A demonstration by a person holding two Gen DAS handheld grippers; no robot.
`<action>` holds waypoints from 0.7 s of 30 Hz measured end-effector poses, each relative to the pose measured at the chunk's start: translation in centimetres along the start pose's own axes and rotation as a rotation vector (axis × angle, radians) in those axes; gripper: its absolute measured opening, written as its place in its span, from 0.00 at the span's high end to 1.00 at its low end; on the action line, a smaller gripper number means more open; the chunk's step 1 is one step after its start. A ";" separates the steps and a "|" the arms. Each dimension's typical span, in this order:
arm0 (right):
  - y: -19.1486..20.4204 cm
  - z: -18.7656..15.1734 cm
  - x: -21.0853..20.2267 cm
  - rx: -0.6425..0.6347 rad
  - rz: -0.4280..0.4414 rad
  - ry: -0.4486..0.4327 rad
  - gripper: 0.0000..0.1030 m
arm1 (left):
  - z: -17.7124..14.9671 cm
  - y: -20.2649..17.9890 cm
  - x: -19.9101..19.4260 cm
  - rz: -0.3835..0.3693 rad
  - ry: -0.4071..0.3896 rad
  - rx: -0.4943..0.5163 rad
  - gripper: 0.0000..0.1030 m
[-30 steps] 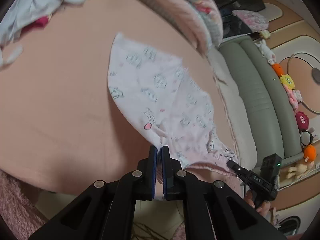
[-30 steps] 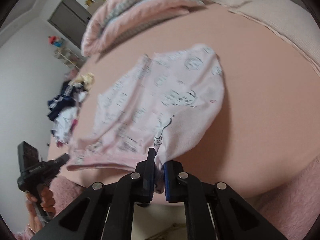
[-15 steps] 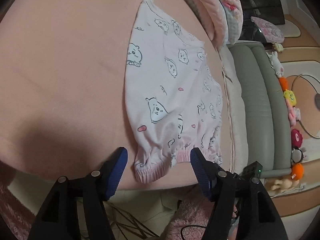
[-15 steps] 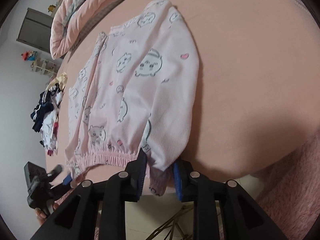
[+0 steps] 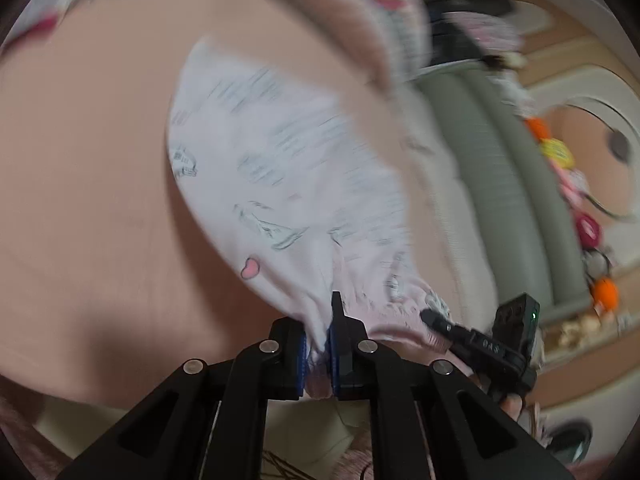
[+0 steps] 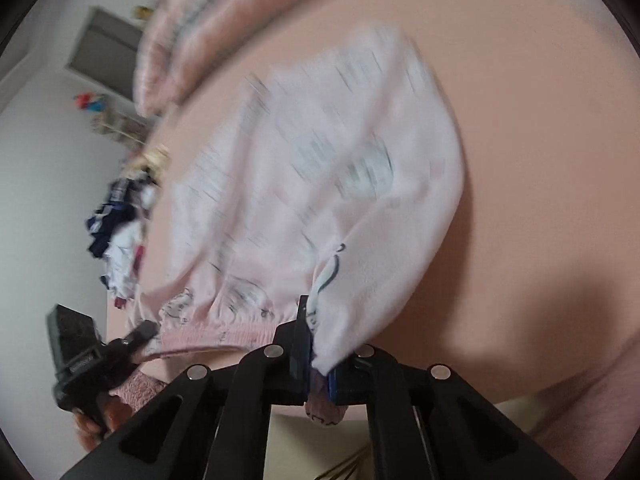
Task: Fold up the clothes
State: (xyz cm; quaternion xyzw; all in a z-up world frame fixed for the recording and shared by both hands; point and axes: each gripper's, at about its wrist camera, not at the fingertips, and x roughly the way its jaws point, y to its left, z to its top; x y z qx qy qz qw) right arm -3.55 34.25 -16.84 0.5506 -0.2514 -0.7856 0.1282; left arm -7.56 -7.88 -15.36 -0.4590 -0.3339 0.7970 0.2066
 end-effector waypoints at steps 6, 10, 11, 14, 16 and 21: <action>1.0 0.7 -3.3 -0.013 0.028 -0.026 0.97 | -0.9 -4.6 -5.9 -0.046 -0.021 0.060 0.93; 1.6 1.2 -5.6 -0.021 0.046 -0.043 0.97 | -0.8 -2.5 -2.1 0.070 0.089 0.032 0.93; 1.8 1.3 -6.1 -0.023 0.050 -0.048 0.97 | -0.2 -1.5 -0.3 0.110 0.125 0.021 0.93; 1.6 5.3 -3.0 -0.021 -0.022 -0.014 0.97 | 5.7 -1.4 4.2 0.171 0.157 0.019 0.94; 3.3 9.9 -2.3 -0.035 -0.023 -0.049 0.97 | 10.5 -6.0 2.5 0.152 0.071 0.107 0.94; 14.8 21.5 -16.2 -0.233 0.040 -0.413 0.97 | 20.9 -20.8 -6.3 0.062 -0.216 0.391 0.93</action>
